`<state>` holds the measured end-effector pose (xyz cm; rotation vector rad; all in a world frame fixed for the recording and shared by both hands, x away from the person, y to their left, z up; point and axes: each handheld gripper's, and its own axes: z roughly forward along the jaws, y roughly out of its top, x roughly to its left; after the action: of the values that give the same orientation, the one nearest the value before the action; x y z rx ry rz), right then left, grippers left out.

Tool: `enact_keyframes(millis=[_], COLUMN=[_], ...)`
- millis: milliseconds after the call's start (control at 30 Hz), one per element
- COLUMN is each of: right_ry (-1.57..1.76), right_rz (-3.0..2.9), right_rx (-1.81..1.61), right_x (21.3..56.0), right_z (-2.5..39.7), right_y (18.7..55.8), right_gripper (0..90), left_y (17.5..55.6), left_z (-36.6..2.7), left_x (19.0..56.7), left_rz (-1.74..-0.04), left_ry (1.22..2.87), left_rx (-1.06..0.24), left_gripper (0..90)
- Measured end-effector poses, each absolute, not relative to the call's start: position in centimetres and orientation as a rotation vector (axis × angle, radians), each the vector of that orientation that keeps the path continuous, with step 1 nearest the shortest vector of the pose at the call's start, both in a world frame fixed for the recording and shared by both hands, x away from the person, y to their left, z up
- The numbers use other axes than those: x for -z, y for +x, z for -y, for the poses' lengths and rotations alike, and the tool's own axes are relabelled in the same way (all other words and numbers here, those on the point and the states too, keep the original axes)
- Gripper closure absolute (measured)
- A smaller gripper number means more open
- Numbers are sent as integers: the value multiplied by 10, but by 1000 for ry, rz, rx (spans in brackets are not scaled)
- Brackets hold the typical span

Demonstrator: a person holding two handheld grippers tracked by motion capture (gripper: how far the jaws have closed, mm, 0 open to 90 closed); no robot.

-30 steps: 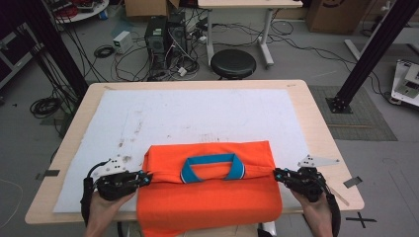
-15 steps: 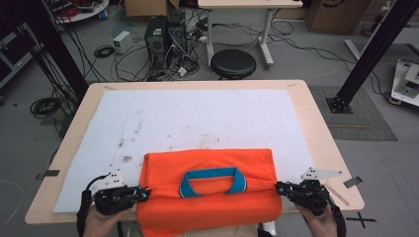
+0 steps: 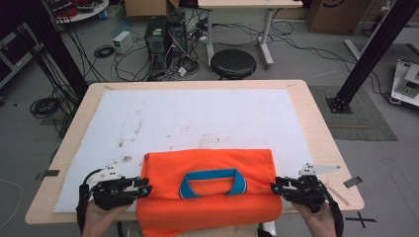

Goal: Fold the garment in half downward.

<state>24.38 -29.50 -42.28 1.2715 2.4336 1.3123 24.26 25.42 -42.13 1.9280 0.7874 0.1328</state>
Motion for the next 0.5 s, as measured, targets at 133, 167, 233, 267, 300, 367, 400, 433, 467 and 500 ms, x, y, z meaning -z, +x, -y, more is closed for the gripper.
enact_keyframes(millis=[133,167,233,267,300,367,400,433,467,500], right_ry=[1194,1184,1150,1138,1135,1126,1129,1117,1117,1111], right_rz=[-2467,-2468,-2487,-2499,-2513,-2539,-2553,-2583,-2583,-2599], right_rx=[-1318,-1307,-1279,-1264,-1257,-1221,-1202,-1189,-1189,-1186], right_x=[411,408,407,407,408,412,414,420,420,422], right_z=[274,267,253,246,240,227,222,215,215,213], right_y=[257,261,273,278,284,292,295,300,300,301], right_gripper=[615,615,616,616,616,616,613,612,612,612], left_y=[258,263,275,282,287,295,297,297,296,294], left_z=[-233,-226,-214,-207,-200,-188,-183,-178,-175,-172], left_x=[408,407,406,408,410,416,419,421,422,423], left_rz=[-767,-768,-786,-797,-803,-809,-804,-794,-773,-748], left_ry=[1933,1928,1927,1956,1978,2006,2034,2055,2069,2072], left_rx=[-159,-168,-163,-165,-169,-143,-139,-137,-122,-101], left_gripper=[664,669,692,700,700,702,702,702,702,701])
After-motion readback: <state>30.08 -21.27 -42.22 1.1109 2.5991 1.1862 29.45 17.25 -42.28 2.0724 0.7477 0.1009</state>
